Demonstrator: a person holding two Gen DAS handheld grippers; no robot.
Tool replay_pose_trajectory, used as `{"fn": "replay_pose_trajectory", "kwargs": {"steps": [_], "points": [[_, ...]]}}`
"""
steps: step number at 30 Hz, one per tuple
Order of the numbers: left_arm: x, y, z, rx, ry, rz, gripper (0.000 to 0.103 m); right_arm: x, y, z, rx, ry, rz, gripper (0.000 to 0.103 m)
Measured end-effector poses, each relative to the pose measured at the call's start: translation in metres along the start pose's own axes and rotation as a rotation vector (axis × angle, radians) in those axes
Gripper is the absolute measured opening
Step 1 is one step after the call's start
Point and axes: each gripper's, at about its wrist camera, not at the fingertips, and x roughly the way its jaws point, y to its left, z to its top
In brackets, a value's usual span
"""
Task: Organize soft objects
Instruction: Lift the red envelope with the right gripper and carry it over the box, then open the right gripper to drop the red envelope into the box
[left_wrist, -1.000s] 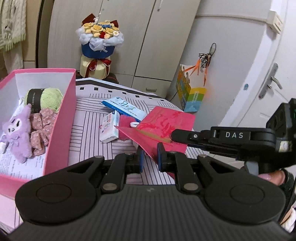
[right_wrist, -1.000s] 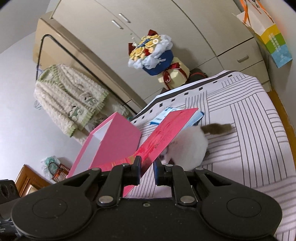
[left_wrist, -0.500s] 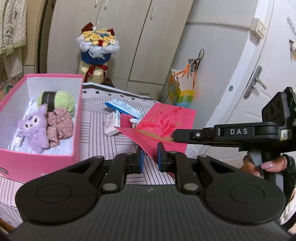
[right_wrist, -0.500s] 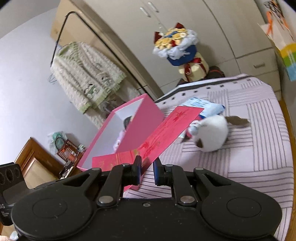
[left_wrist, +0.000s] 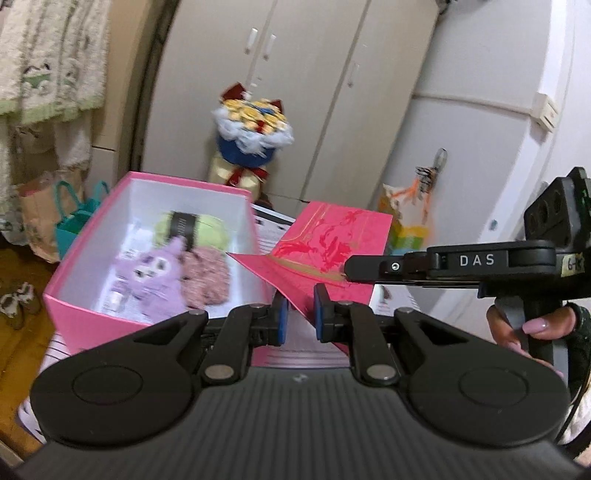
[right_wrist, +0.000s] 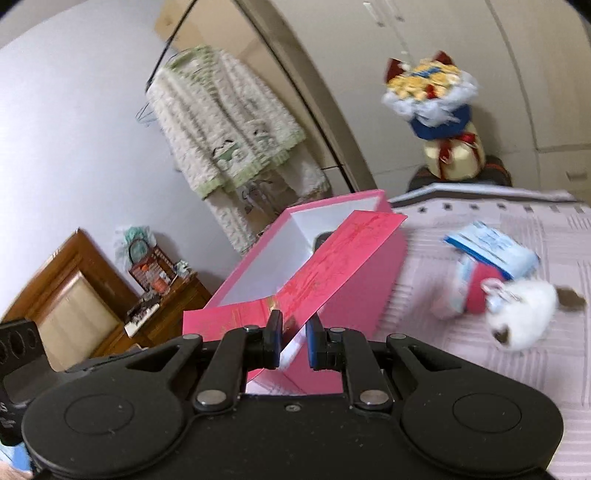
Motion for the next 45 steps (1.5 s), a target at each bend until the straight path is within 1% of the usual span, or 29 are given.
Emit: {"fn": "replay_pose_trajectory", "kwargs": {"steps": [5, 8, 11, 14, 20, 22, 24, 26, 27, 28, 29, 30, 31, 32, 34, 37, 41, 45], "points": [[0.005, 0.031, 0.004, -0.017, -0.033, 0.053, 0.013, 0.037, 0.014, 0.012, -0.061, 0.013, 0.013, 0.017], [0.011, 0.053, 0.003, -0.041, -0.046, 0.076, 0.013, 0.062, 0.016, 0.021, -0.079, 0.056, 0.041, 0.017], [0.017, 0.076, 0.003, -0.069, -0.031, 0.089, 0.013, 0.091, 0.017, 0.027, -0.089, 0.108, 0.067, 0.017], [0.026, 0.093, 0.004, -0.102, -0.032, 0.124, 0.013, 0.117, 0.015, 0.031, -0.095, 0.146, 0.092, 0.017], [0.051, 0.106, 0.005, -0.111, -0.009, 0.213, 0.013, 0.157, 0.01, 0.043, -0.108, 0.227, 0.105, 0.017], [0.056, 0.112, 0.007, -0.131, 0.009, 0.226, 0.013, 0.168, 0.007, 0.048, -0.107, 0.258, 0.106, 0.017], [0.062, 0.116, 0.012, -0.127, 0.041, 0.224, 0.015, 0.177, 0.006, 0.051, -0.125, 0.282, 0.107, 0.018], [0.067, 0.118, 0.015, -0.115, 0.081, 0.227, 0.021, 0.182, 0.001, 0.052, -0.113, 0.297, 0.107, 0.018], [0.069, 0.119, 0.015, -0.114, 0.098, 0.23, 0.022, 0.183, -0.001, 0.052, -0.107, 0.299, 0.103, 0.018], [0.07, 0.121, 0.016, -0.123, 0.116, 0.232, 0.026, 0.184, -0.001, 0.051, -0.115, 0.297, 0.094, 0.018], [0.071, 0.122, 0.015, -0.13, 0.13, 0.237, 0.028, 0.185, 0.001, 0.049, -0.129, 0.292, 0.078, 0.019], [0.072, 0.122, 0.016, -0.121, 0.14, 0.246, 0.03, 0.187, 0.003, 0.049, -0.14, 0.285, 0.061, 0.024], [0.072, 0.121, 0.015, -0.104, 0.145, 0.261, 0.035, 0.187, 0.005, 0.049, -0.149, 0.278, 0.046, 0.026], [0.071, 0.117, 0.015, -0.083, 0.146, 0.276, 0.04, 0.186, 0.008, 0.048, -0.165, 0.264, 0.037, 0.026], [0.066, 0.112, 0.014, -0.064, 0.134, 0.28, 0.049, 0.183, 0.013, 0.047, -0.188, 0.246, 0.02, 0.028], [0.06, 0.104, 0.015, -0.041, 0.124, 0.271, 0.051, 0.181, 0.017, 0.046, -0.209, 0.232, -0.007, 0.029], [0.054, 0.094, 0.018, -0.009, 0.115, 0.275, 0.054, 0.164, 0.025, 0.043, -0.248, 0.188, -0.05, 0.038], [0.047, 0.088, 0.019, 0.006, 0.104, 0.273, 0.055, 0.137, 0.037, 0.041, -0.282, 0.149, -0.07, 0.043]]}}
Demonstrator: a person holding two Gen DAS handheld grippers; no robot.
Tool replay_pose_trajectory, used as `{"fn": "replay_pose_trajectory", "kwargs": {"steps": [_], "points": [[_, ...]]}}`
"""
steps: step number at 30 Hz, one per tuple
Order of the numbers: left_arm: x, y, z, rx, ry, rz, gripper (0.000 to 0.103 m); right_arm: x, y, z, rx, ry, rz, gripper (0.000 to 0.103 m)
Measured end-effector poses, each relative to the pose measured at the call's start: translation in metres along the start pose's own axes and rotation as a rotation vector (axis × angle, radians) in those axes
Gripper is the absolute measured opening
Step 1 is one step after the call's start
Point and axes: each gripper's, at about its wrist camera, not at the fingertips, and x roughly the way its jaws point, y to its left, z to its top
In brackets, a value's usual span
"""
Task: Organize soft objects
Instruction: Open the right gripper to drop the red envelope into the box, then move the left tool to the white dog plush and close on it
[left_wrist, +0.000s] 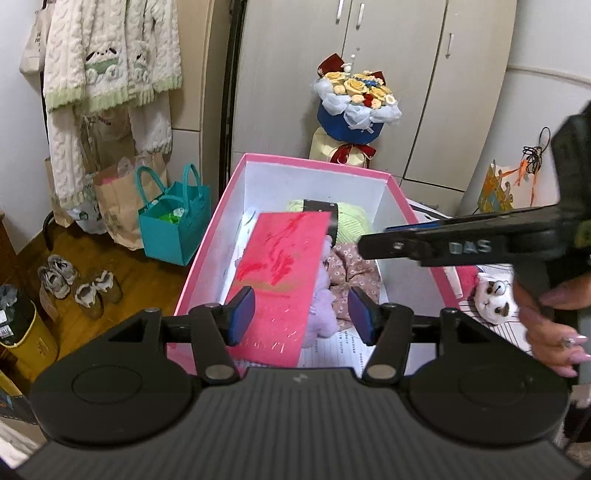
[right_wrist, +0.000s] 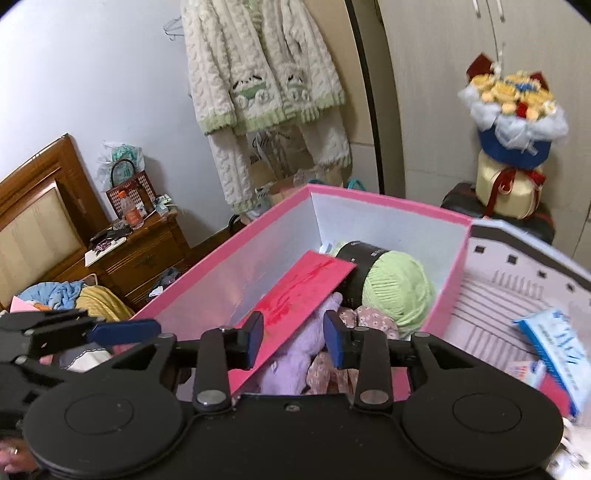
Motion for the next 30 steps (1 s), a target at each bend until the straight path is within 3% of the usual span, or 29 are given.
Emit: {"fn": "replay_pose_trajectory", "kwargs": {"steps": [15, 22, 30], "points": [[-0.06, -0.03, -0.001, 0.077, -0.09, -0.032, 0.062, -0.11, 0.033, -0.025, -0.093, -0.074, -0.123, 0.063], [-0.098, -0.045, -0.008, 0.104, -0.148, -0.051, 0.068, -0.153, 0.041, -0.042, -0.092, -0.086, -0.132, 0.066], [-0.125, -0.068, -0.02, 0.2, -0.153, -0.095, 0.079, -0.193, 0.042, -0.072, -0.095, -0.106, -0.18, 0.072]]}}
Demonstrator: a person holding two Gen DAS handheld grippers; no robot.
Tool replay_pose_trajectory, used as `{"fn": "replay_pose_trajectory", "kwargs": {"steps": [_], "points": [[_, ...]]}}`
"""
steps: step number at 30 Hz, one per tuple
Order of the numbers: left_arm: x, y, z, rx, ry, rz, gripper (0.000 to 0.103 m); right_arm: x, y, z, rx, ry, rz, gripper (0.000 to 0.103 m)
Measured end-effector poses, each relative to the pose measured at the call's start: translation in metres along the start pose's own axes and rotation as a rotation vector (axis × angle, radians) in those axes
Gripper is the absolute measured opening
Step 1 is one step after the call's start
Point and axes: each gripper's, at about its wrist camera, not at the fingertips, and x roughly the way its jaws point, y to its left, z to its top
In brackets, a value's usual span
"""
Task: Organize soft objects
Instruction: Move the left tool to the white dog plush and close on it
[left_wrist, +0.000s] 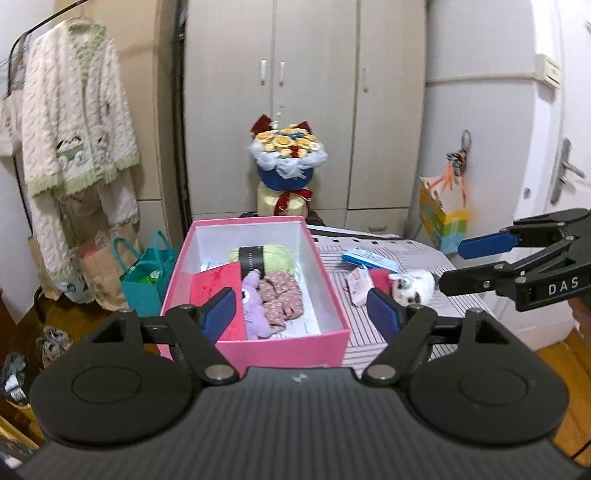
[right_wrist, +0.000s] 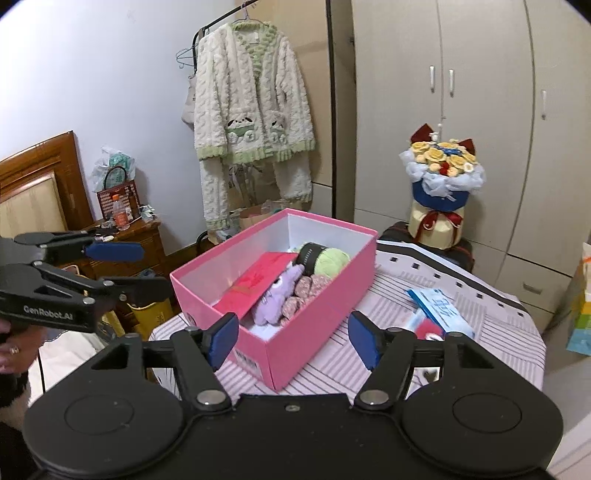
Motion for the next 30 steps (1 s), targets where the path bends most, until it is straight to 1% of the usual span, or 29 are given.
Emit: {"fn": "replay_pose_trajectory", "kwargs": {"steps": [2, 6, 11, 13, 14, 15, 17, 19, 21, 24, 27, 30], "points": [[-0.003, -0.008, 0.0, 0.025, 0.003, -0.021, 0.083, -0.008, -0.002, -0.008, 0.003, -0.002, -0.016, 0.073], [-0.001, -0.022, -0.001, 0.051, 0.012, -0.083, 0.087, -0.021, -0.009, -0.026, 0.014, 0.004, -0.037, 0.073], [0.025, -0.043, -0.001, 0.06, 0.064, -0.167, 0.089, -0.026, -0.021, -0.047, 0.06, 0.015, -0.048, 0.074], [0.037, -0.053, -0.001, 0.072, 0.079, -0.188, 0.09, -0.026, -0.028, -0.057, 0.075, 0.018, -0.053, 0.076], [0.042, -0.058, -0.002, 0.078, 0.084, -0.197, 0.09, -0.025, -0.031, -0.061, 0.082, 0.018, -0.06, 0.078], [0.048, -0.062, -0.002, 0.08, 0.09, -0.208, 0.09, -0.023, -0.034, -0.066, 0.09, 0.017, -0.068, 0.082], [0.062, -0.069, -0.003, 0.061, 0.085, -0.236, 0.091, -0.019, -0.043, -0.075, 0.107, 0.011, -0.078, 0.084], [0.073, -0.078, -0.003, 0.068, 0.09, -0.234, 0.091, -0.014, -0.051, -0.082, 0.128, 0.017, -0.098, 0.084], [0.086, -0.086, -0.002, 0.071, 0.108, -0.217, 0.091, -0.008, -0.058, -0.089, 0.13, 0.018, -0.131, 0.084], [0.105, -0.094, 0.001, 0.051, 0.139, -0.217, 0.091, 0.001, -0.069, -0.097, 0.124, 0.002, -0.166, 0.084], [0.122, -0.099, 0.002, 0.03, 0.15, -0.237, 0.091, 0.009, -0.081, -0.104, 0.128, -0.048, -0.175, 0.085], [0.14, -0.106, 0.002, 0.054, 0.15, -0.256, 0.091, 0.019, -0.093, -0.111, 0.121, -0.115, -0.184, 0.086]]}}
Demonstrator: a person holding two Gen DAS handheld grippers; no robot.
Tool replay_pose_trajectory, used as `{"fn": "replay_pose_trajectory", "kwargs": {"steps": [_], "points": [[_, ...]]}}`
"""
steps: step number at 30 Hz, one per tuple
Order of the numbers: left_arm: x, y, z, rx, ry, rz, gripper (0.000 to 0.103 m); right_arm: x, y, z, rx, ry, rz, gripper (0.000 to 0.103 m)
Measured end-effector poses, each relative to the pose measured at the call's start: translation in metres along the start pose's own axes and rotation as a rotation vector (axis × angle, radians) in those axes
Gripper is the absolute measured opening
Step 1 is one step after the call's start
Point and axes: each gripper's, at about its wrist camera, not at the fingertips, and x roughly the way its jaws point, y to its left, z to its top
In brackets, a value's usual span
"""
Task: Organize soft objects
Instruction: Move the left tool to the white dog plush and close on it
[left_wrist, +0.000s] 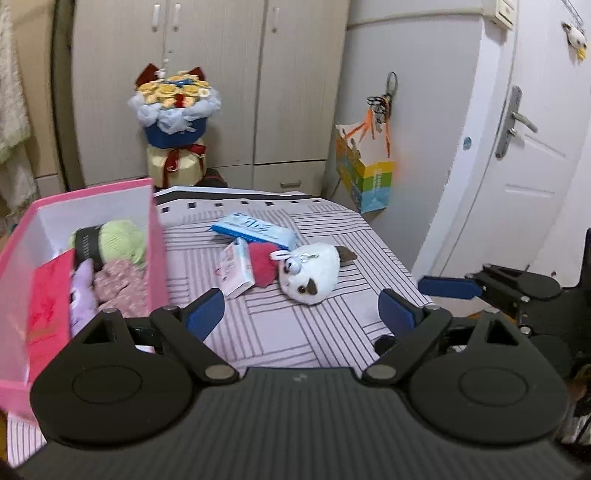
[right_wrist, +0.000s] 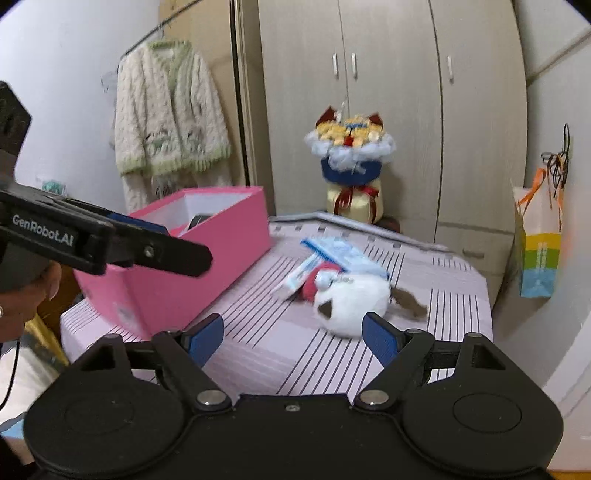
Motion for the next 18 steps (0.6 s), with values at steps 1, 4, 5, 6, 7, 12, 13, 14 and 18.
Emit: {"fn": "replay_pose_trajectory", "kwargs": {"steps": [1, 4, 5, 6, 7, 12, 13, 14, 18], "points": [[0.006, 0.0, 0.001, -0.004, -0.003, 0.001, 0.091, 0.006, -0.002, -0.001, -0.008, -0.007, -0.006, 0.086], [0.026, 0.002, 0.002, -0.036, -0.02, 0.001, 0.09, 0.024, -0.008, -0.002, -0.035, 0.002, -0.042, 0.086], [0.033, 0.002, 0.002, -0.045, -0.019, -0.008, 0.089, 0.031, -0.009, -0.003, -0.045, 0.011, -0.051, 0.086], [0.042, 0.003, 0.002, -0.057, -0.016, -0.018, 0.089, 0.038, -0.01, -0.003, -0.054, 0.02, -0.057, 0.086], [0.05, 0.003, 0.003, -0.066, -0.01, -0.021, 0.088, 0.045, -0.011, -0.003, -0.061, 0.028, -0.065, 0.086], [0.095, 0.008, 0.004, -0.131, 0.011, -0.043, 0.086, 0.079, -0.028, 0.0, 0.016, 0.073, -0.053, 0.086], [0.102, 0.01, 0.004, -0.144, 0.014, -0.043, 0.082, 0.087, -0.032, 0.001, 0.039, 0.087, -0.05, 0.086], [0.11, 0.011, 0.004, -0.152, 0.016, -0.043, 0.079, 0.096, -0.037, 0.001, 0.063, 0.104, -0.048, 0.086], [0.139, 0.017, 0.006, -0.201, 0.064, -0.066, 0.064, 0.126, -0.048, -0.001, 0.108, 0.151, -0.051, 0.086]]}}
